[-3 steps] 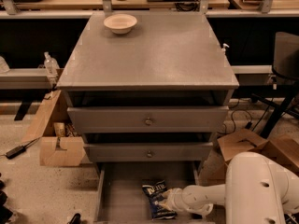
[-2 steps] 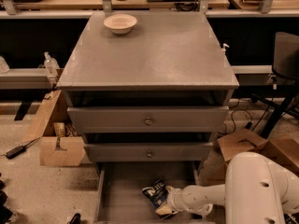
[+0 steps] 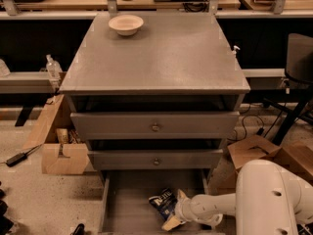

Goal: Pick blue chip bag from bottom drawer and place on counter

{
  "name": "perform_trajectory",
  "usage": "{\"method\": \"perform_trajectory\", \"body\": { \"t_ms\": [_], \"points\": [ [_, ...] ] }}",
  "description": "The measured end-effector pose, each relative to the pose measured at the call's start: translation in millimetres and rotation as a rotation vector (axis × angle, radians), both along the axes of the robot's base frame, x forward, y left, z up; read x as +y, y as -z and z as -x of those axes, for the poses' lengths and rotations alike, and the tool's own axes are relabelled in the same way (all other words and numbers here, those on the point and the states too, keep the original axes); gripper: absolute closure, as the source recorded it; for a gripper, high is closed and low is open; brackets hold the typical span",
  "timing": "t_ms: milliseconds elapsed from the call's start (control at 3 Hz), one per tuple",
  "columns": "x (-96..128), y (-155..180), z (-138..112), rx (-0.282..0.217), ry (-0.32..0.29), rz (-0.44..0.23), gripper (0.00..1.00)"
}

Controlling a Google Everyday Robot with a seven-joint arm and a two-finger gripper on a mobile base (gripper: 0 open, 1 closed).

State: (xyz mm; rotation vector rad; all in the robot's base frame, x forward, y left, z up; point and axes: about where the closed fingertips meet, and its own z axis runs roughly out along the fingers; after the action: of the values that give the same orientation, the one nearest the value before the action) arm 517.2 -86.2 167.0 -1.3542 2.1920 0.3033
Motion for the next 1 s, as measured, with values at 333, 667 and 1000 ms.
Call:
{"method": "perform_trajectory", "body": {
  "t_ms": [333, 667, 1000],
  "points": [
    [-1.4, 6.2, -11.7, 0.033, 0.021, 0.037, 0.0],
    [-3.1, 19.6, -26.7, 0.086, 0.051, 0.092, 0.0],
    [-1.3, 20.7, -26.0, 0.086, 0.044, 0.094, 0.0]
  ]
}}
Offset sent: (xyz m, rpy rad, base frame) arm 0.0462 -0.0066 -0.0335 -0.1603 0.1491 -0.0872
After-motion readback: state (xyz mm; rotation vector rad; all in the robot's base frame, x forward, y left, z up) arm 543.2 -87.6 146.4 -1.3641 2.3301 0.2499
